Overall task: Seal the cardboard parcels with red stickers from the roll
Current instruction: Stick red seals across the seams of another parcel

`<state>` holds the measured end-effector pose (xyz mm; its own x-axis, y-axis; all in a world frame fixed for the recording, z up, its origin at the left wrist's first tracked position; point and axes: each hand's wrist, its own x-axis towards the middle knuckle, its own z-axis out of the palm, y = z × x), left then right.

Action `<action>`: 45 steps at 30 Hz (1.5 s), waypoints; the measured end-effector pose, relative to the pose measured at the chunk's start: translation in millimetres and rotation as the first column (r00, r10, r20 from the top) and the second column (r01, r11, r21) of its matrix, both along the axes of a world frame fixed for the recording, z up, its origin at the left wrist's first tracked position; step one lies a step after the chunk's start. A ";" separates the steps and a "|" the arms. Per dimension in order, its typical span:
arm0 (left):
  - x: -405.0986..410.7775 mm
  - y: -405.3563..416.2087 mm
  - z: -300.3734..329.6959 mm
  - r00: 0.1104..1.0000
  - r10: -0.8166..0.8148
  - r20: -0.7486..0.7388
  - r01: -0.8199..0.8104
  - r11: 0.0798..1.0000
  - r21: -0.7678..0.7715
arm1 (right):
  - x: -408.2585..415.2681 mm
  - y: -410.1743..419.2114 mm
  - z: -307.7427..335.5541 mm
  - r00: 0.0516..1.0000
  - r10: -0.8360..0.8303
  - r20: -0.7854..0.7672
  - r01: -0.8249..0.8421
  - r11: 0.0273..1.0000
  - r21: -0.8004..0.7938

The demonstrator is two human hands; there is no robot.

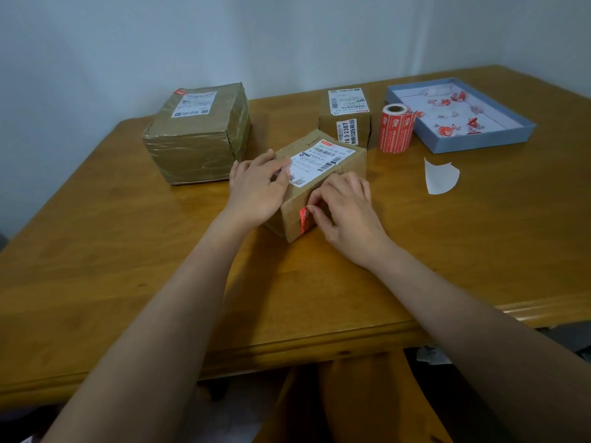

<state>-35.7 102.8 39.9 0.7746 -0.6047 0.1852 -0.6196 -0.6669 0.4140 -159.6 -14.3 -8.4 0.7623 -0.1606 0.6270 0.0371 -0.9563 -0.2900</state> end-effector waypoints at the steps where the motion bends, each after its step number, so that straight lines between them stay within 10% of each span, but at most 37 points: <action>1: 0.0 0.3 -0.5 1.000 -0.001 0.000 0.001 1.000 0.000 | -0.1 0.0 0.1 1.000 0.000 -0.002 0.000 1.000 0.001; 45: 1.7 -0.1 0.3 1.000 0.007 -0.012 -0.007 1.000 -0.011 | -1.9 -4.9 -2.4 0.996 0.087 0.030 -0.090 0.991 0.098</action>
